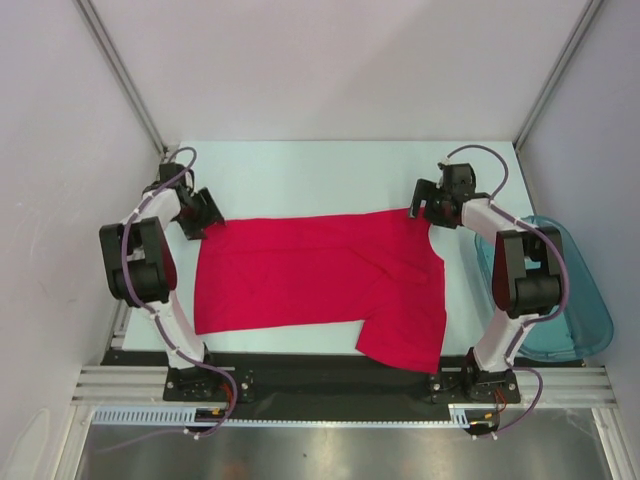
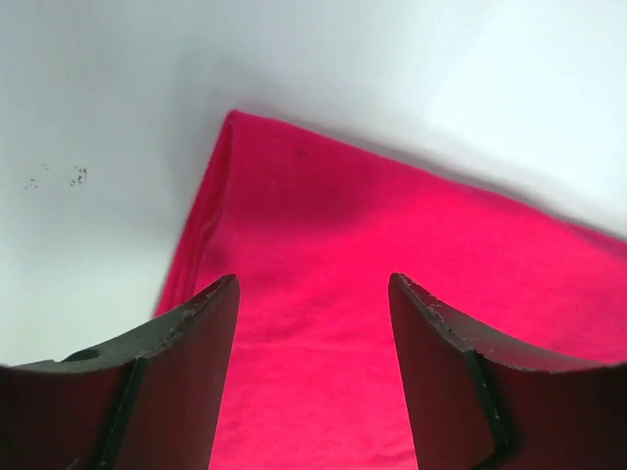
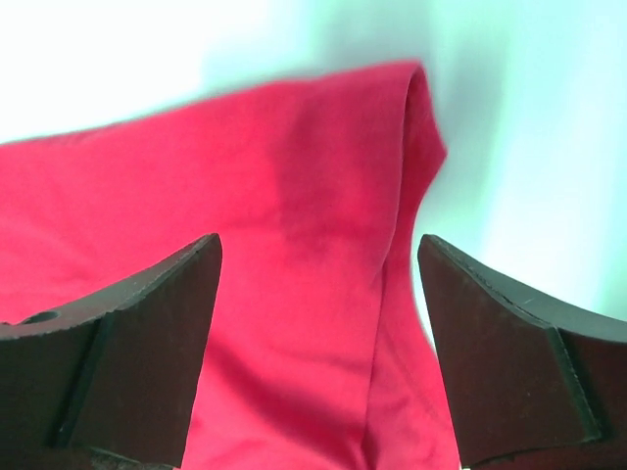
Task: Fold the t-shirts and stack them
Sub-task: Fold the tshirt
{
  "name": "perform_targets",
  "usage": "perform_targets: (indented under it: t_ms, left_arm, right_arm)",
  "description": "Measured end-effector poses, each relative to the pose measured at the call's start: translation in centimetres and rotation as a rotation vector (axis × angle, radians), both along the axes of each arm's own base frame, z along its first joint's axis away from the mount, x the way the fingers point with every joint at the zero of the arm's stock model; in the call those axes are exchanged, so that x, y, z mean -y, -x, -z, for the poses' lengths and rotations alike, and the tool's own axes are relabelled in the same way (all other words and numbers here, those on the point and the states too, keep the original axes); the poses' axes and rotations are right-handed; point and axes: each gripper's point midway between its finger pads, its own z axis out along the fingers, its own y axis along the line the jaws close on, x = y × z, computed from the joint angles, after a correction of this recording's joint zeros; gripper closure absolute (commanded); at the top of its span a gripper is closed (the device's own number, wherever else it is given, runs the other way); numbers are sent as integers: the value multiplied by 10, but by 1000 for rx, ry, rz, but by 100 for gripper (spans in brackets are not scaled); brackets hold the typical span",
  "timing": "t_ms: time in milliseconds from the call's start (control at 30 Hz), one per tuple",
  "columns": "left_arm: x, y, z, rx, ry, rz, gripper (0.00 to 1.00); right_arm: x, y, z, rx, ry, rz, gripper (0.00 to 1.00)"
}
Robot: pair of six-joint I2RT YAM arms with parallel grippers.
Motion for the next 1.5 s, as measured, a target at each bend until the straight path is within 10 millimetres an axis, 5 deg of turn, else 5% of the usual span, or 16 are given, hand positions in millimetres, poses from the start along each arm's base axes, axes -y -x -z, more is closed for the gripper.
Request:
perform_targets:
  t_ms: [133,433,833,1200,1500]
  left_arm:
    - [-7,10,30,-116,-32,21,32]
    - [-26,15,28,-144,-83,2,36]
    - [-39,-19,26,-100,-80,-1,51]
    - [-39,-24,34,-113,-61,9,65]
    - [-39,-31,34,-111,-40,12,63]
  right_arm:
    - [3,-13,16,-36,9,-19,14]
    - [5,-15,39,-87,1,-58,17]
    - [12,-20,36,-76,0,-78,25]
    - [12,-24,41,-70,-15,-87,32]
    - [14,-37,41,-54,-3,-86,29]
